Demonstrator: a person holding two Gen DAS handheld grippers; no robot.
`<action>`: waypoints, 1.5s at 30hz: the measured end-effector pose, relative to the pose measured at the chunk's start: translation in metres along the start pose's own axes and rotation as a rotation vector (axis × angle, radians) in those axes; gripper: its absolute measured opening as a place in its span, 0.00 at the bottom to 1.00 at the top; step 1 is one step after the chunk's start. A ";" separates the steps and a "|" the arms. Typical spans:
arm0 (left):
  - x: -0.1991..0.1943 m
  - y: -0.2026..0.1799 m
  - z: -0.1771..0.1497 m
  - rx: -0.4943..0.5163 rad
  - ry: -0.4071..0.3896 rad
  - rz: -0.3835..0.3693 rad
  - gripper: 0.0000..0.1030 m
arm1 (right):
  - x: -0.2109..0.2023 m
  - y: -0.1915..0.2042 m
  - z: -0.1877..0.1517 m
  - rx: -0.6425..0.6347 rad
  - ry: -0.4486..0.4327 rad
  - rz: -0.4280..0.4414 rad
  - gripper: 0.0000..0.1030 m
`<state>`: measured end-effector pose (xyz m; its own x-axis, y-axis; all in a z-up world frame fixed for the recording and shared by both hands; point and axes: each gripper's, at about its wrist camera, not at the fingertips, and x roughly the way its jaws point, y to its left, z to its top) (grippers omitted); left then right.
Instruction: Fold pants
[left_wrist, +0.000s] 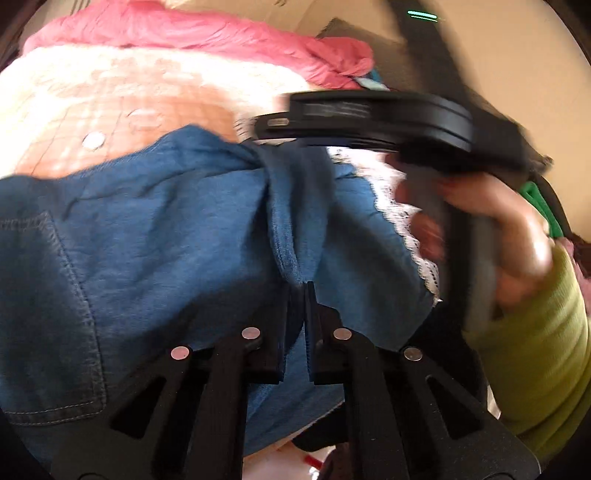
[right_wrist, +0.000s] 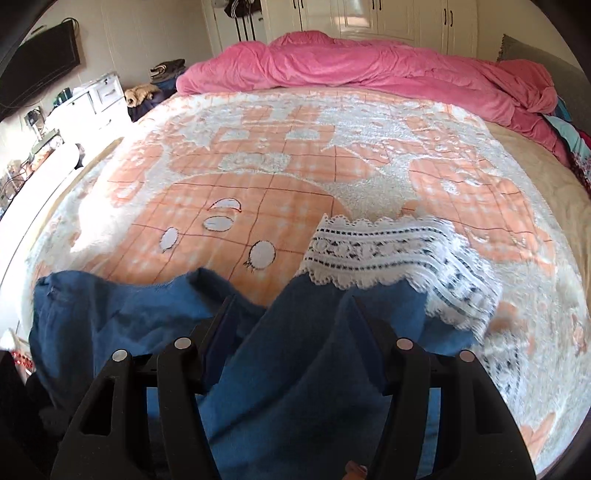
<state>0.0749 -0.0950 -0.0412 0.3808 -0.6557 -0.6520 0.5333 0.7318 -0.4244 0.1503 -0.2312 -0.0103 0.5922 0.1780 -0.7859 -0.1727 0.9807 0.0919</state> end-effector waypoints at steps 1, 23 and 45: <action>-0.001 -0.004 -0.002 0.027 -0.006 -0.005 0.02 | 0.005 0.000 0.003 0.002 0.008 -0.008 0.57; -0.010 0.003 -0.012 0.064 -0.040 0.031 0.11 | 0.012 -0.035 0.019 0.088 -0.038 -0.099 0.08; -0.007 -0.017 -0.018 0.289 -0.053 0.154 0.02 | -0.108 -0.126 -0.172 0.503 -0.113 0.043 0.22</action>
<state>0.0495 -0.0990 -0.0407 0.5089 -0.5556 -0.6575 0.6555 0.7452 -0.1224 -0.0273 -0.3880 -0.0423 0.6793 0.1993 -0.7062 0.1844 0.8852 0.4272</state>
